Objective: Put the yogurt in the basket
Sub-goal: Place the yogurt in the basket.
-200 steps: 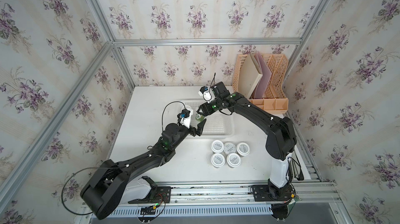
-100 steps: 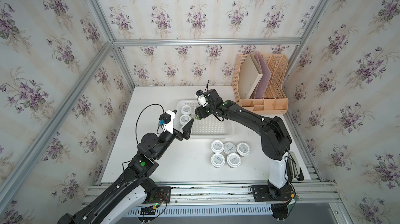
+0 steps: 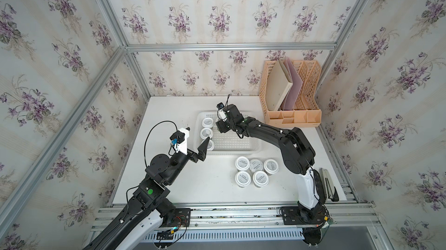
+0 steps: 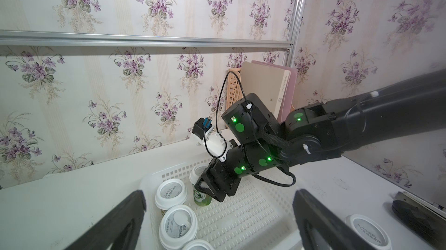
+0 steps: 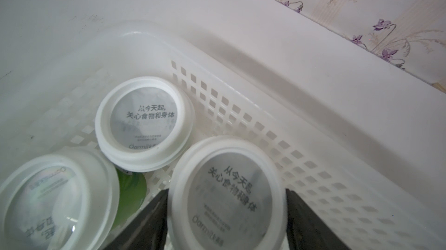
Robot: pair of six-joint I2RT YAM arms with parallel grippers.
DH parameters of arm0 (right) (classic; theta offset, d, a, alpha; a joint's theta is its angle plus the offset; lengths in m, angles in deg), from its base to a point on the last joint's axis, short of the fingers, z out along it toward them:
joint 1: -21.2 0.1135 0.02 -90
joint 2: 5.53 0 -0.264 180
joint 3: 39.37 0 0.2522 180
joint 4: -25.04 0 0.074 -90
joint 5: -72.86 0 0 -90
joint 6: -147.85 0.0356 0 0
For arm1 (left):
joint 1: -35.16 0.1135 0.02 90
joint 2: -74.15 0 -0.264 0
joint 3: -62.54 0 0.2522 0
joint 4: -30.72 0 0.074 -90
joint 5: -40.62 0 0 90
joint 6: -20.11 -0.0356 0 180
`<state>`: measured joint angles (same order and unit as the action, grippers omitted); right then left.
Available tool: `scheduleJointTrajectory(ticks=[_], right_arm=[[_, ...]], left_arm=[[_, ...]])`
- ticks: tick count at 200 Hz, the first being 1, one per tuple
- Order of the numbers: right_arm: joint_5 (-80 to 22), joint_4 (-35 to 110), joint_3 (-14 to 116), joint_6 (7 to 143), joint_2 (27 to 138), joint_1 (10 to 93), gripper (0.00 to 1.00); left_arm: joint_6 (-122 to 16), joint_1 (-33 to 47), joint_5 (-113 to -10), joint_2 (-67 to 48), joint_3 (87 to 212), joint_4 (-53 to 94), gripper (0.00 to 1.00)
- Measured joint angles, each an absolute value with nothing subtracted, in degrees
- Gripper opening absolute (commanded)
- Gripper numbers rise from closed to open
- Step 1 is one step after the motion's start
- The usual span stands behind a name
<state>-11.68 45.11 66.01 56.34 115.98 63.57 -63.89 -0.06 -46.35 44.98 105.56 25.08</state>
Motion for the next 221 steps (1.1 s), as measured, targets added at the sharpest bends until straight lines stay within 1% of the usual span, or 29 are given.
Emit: scheduleJointTrajectory(ticks=[26, 60, 104, 151, 161, 190, 221], right_arm=[[-11.16, 44.17, 66.62, 56.34, 117.16, 63.57, 0.79], [-10.68, 43.40, 66.75, 56.34, 117.64, 63.74, 0.80], [-9.89, 41.74, 65.94, 56.29, 117.51, 64.18, 0.87], [-9.56, 41.17, 62.75, 56.38, 112.73, 64.25, 0.90], [-9.45, 41.20, 61.57, 56.58, 111.00, 64.25, 0.87], [-10.07, 40.76, 57.35, 58.78, 105.99, 63.44, 0.67], [-12.41, 40.39, 52.96, 63.00, 102.58, 60.33, 0.54]], left_arm=[[-63.91, -0.06, -46.13, 45.72, 105.56, 23.13, 0.99], [-63.93, -0.06, -46.00, 46.03, 105.91, 21.78, 0.99], [-64.11, -0.06, -45.92, 45.81, 106.61, 20.64, 0.99], [-64.13, -0.06, -45.94, 45.11, 107.37, 20.42, 0.99], [-64.13, -0.06, -45.94, 45.02, 107.52, 20.27, 0.99], [-64.11, -0.04, -45.98, 45.09, 107.72, 19.79, 0.99], [-63.89, -0.06, -46.03, 44.63, 108.29, 18.08, 1.00]])
